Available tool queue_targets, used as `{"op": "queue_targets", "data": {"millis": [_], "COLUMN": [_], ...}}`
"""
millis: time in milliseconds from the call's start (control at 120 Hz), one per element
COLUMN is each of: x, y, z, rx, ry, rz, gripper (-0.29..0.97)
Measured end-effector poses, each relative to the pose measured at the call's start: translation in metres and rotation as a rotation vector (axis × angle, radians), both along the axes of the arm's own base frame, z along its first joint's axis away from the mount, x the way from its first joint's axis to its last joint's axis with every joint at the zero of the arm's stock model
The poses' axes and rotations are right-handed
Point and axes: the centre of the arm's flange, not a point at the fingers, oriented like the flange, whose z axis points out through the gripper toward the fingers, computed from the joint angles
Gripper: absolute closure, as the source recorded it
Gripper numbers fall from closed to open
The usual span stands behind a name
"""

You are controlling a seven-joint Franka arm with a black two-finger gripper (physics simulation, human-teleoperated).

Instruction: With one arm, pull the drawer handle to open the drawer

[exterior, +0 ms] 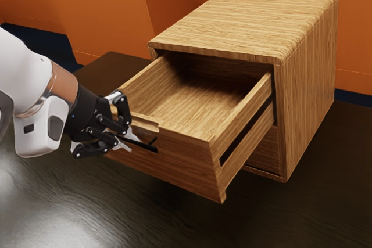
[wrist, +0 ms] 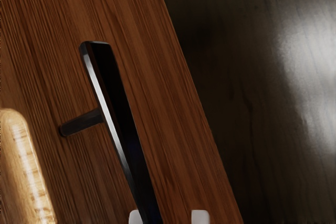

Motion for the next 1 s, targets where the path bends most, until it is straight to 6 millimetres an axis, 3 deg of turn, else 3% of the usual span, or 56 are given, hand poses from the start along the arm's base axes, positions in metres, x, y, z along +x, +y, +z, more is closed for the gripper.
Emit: {"op": "queue_targets", "data": {"millis": [350, 567, 708, 775, 842, 875, 900, 933, 1000], "x": [-0.004, -0.007, -0.008, -0.015, -0.025, -0.017, 0.001, 0.023, 0.046], "y": [0.001, 0.000, -0.001, -0.005, -0.010, -0.009, -0.007, -0.001, 0.030], "z": [-0.002, -0.002, 0.003, 0.031, 0.095, 0.124, 0.143, 0.152, 0.143], "rx": [0.003, 0.011, 0.012, 0.011, 0.005, 0.003, 0.005, 0.003, -0.023], "ry": [0.013, 0.041, 0.047, 0.024, -0.011, 0.010, 0.040, 0.094, 0.219], "rz": [-0.001, -0.002, -0.005, -0.015, -0.020, -0.005, 0.029, 0.086, 0.243], "gripper": [0.74, 0.45, 0.35, 0.32, 0.28, 0.24, 0.22, 0.18, 0.13]}}
